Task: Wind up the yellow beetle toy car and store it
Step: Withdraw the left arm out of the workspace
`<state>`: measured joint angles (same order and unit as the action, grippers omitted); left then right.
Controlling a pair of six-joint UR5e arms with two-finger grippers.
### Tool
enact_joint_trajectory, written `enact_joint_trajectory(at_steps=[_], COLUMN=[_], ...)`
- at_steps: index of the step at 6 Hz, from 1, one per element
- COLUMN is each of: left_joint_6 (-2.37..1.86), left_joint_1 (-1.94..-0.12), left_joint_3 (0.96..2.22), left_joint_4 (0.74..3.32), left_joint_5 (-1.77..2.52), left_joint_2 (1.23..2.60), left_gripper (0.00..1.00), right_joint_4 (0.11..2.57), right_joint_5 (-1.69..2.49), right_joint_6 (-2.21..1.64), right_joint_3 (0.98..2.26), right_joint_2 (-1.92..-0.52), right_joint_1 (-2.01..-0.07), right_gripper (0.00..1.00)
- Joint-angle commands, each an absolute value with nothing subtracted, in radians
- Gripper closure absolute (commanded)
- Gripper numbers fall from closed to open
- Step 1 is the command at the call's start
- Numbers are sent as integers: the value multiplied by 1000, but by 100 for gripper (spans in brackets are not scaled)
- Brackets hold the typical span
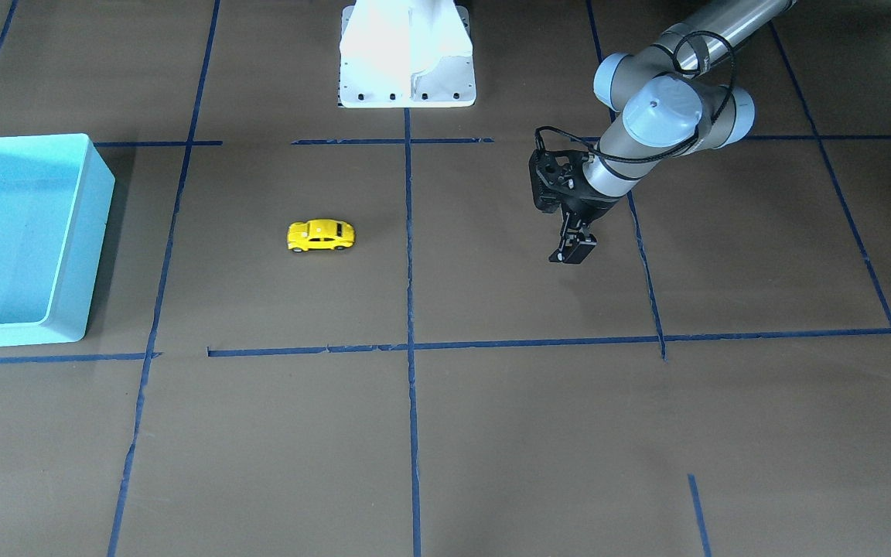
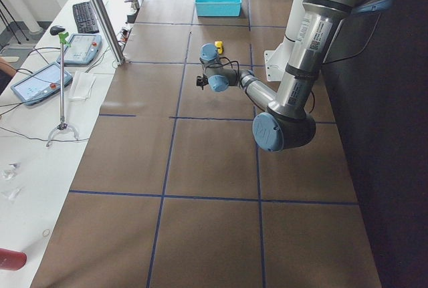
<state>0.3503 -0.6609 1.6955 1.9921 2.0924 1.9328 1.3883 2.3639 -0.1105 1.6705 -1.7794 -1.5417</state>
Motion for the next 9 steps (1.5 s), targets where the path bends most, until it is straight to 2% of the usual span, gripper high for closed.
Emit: enact_joint_trajectory(at_steps=[1,5,9], left_joint_6=[353,231,14], left_joint_1=[-716,-906,-1230], left_joint_3=[1826,1975,1991], left_joint_4=[1761,1323,1180], left_joint_5=[2089,2091,2159], left_joint_2=[1918,1913,1832], left_gripper=[0,0,0], right_joint_4=[1388,1387,1335], right_joint_5=[2364,2367,2365], right_joint_6=[-110,-110,-106], right_joint_3=[1671,1674,1683], right_joint_2=[-1779,-1775,-1746], right_joint_1=[-1540,-1542,-1537], right_gripper=[0,0,0])
